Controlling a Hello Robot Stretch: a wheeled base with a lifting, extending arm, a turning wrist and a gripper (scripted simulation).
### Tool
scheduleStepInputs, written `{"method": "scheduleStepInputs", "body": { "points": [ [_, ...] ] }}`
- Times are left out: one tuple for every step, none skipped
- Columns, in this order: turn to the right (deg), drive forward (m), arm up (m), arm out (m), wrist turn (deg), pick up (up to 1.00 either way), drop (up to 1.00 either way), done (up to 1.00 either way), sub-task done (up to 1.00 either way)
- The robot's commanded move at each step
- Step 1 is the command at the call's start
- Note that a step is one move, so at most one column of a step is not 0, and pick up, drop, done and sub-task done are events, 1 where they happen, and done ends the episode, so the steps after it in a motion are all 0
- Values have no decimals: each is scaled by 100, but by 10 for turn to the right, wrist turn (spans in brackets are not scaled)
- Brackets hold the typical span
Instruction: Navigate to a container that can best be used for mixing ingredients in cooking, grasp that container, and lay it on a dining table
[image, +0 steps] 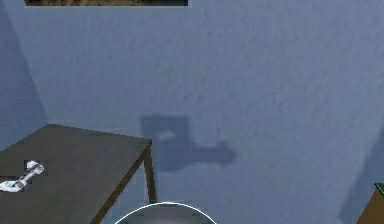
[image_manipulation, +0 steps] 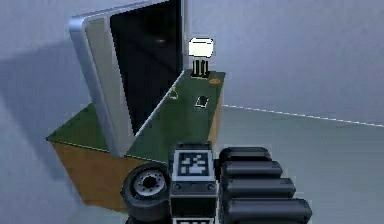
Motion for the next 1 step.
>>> {"method": "scheduleStepInputs", "body": {
  "points": [
    [0,30,0,0,0,0,0,0,0]
  ]
}}
